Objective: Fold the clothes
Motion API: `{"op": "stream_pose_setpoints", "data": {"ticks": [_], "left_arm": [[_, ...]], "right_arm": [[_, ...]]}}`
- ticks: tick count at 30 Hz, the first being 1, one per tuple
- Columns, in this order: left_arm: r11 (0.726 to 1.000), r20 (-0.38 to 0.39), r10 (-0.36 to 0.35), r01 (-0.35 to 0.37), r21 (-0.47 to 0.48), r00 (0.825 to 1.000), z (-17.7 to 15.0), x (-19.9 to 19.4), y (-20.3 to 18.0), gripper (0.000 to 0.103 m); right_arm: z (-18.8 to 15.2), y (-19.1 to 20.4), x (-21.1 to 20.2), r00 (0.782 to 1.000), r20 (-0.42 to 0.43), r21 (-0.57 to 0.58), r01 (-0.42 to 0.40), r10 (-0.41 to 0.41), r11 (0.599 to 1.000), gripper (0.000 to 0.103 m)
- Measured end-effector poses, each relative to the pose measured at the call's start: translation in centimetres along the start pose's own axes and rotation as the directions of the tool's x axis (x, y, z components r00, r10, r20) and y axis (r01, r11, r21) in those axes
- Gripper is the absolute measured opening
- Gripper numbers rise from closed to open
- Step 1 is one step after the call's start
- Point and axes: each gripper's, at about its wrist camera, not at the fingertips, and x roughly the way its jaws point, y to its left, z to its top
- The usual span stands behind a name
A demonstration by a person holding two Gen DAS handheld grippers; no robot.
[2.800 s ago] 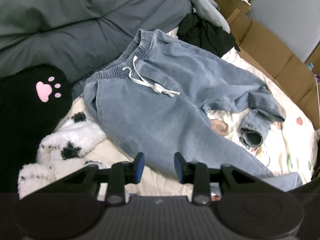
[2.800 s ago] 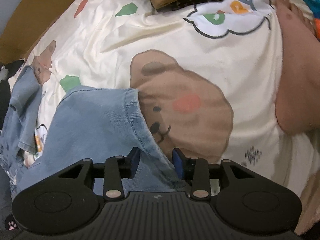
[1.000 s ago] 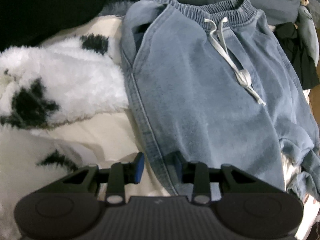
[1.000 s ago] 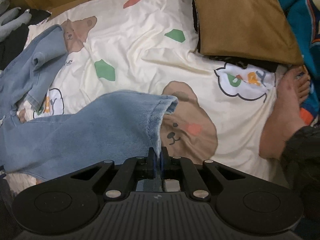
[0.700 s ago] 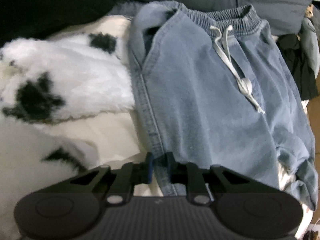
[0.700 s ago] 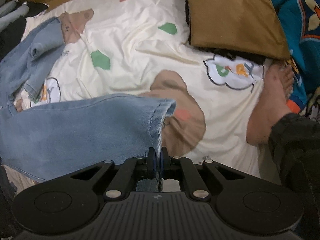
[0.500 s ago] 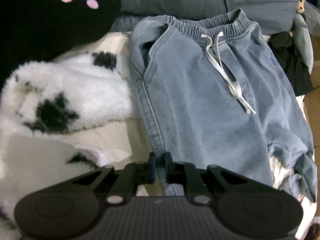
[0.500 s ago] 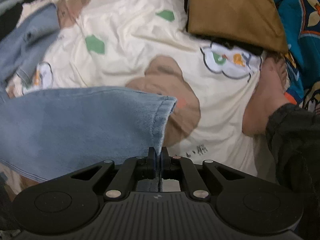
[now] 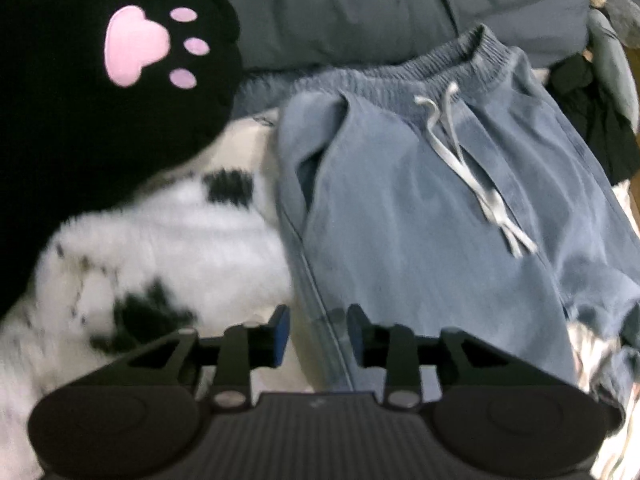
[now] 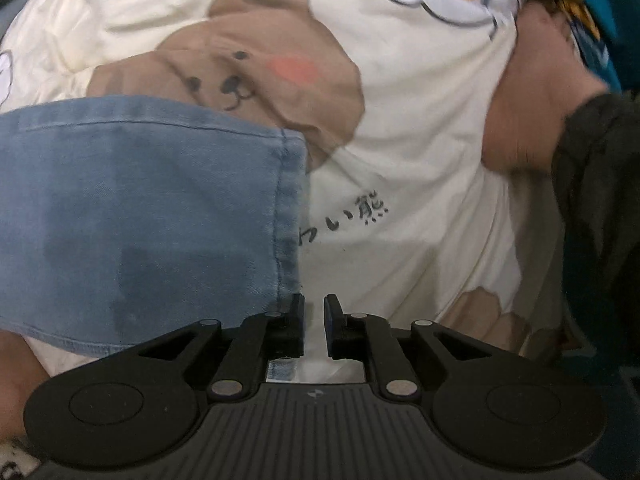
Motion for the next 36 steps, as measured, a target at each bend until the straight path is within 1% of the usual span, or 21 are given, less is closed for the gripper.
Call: {"op": "stream_pose_setpoints", "data": {"ticks": [1, 2, 3, 5, 8, 10, 12, 14, 17, 20, 22, 23, 25, 27, 29, 32, 36], "left_arm": [[1.000, -0.002, 0.000, 0.000, -0.003, 1.000, 0.3, 0.4, 0.1, 0.041], [1.000, -0.004, 0.001, -0.001, -0.006, 1.000, 0.5, 0.7, 0.1, 0.042], [1.000, -0.006, 0.001, -0.001, -0.009, 1.000, 0.8, 1.1, 0.2, 0.043], [1.000, -0.010, 0.001, -0.002, -0.015, 1.000, 1.3, 1.8, 0.3, 0.043], [1.000, -0.016, 0.002, -0.003, -0.024, 1.000, 2.1, 2.8, 0.5, 0.041], [1.000, -0.019, -0.003, 0.002, -0.027, 1.000, 2.3, 3.1, 0.6, 0.029], [1.000, -0.022, -0.008, 0.007, -0.025, 1.000, 2.3, 3.2, 0.5, 0.028], [1.000, -0.021, 0.001, -0.002, -0.002, 1.000, 2.3, 3.2, 0.3, 0.027], [1.000, -0.018, 0.015, -0.014, 0.007, 1.000, 2.2, 3.2, -0.1, 0.027], [1.000, -0.012, 0.027, -0.027, 0.012, 1.000, 2.1, 3.1, -0.4, 0.026], [0.999, -0.007, 0.031, -0.031, 0.018, 0.999, 2.0, 2.9, -0.7, 0.023], [0.999, -0.004, 0.032, -0.032, 0.021, 0.999, 2.0, 2.8, -0.8, 0.022], [0.999, -0.001, 0.036, -0.035, 0.031, 0.999, 2.0, 2.5, -1.0, 0.018], [0.998, 0.001, 0.039, -0.039, 0.042, 0.999, 2.0, 2.1, -1.2, 0.017], [0.998, 0.000, 0.043, -0.043, 0.055, 0.999, 2.2, 1.7, -1.5, 0.015], [0.994, 0.007, 0.052, -0.052, 0.099, 0.999, 2.1, 0.5, -2.2, 0.012], [0.993, 0.004, 0.040, -0.040, 0.107, 0.999, 2.7, -0.4, -2.9, 0.010]], "right_arm": [[-0.2, 0.0, 0.2, 1.000, -0.001, 0.006, -0.016, 0.016, 1.000, 0.030], [-0.4, 0.1, 0.3, 1.000, -0.002, 0.011, -0.028, 0.028, 1.000, 0.040], [-0.5, 0.3, 0.6, 0.999, -0.005, 0.007, -0.037, 0.037, 0.999, 0.045], [-1.0, 0.7, 1.3, 0.998, -0.025, 0.006, -0.053, 0.054, 0.999, 0.049], [-2.1, 1.0, 3.1, 0.995, -0.080, 0.013, -0.063, 0.064, 0.998, 0.049], [-2.7, 0.9, 4.3, 0.992, -0.109, 0.008, -0.059, 0.060, 0.998, 0.049], [-3.1, 0.7, 5.3, 0.990, -0.129, 0.024, -0.059, 0.062, 0.998, 0.049], [-3.4, 0.6, 6.2, 0.987, -0.141, 0.047, -0.075, 0.081, 0.996, 0.049], [-3.8, 0.5, 7.3, 0.983, -0.155, 0.060, -0.088, 0.097, 0.994, 0.049], [-4.0, -0.1, 7.8, 0.978, -0.164, 0.114, -0.109, 0.127, 0.988, 0.050], [-4.1, -0.5, 8.0, 0.970, -0.188, 0.137, -0.126, 0.151, 0.982, 0.050], [-4.1, -0.6, 8.0, 0.965, -0.203, 0.149, -0.136, 0.165, 0.979, 0.050], [-4.3, -0.5, 8.1, 0.955, -0.229, 0.157, -0.156, 0.190, 0.975, 0.046], [-4.6, -0.1, 8.0, 0.954, -0.229, 0.144, -0.164, 0.194, 0.976, 0.032], [-4.8, 0.3, 7.8, 0.955, -0.223, 0.128, -0.172, 0.197, 0.977, 0.023], [-5.1, 0.1, 6.8, 0.953, -0.239, 0.124, -0.158, 0.184, 0.980, 0.022], [-5.2, 0.2, 4.6, 0.951, -0.265, 0.090, -0.139, 0.158, 0.986, 0.022]]}}
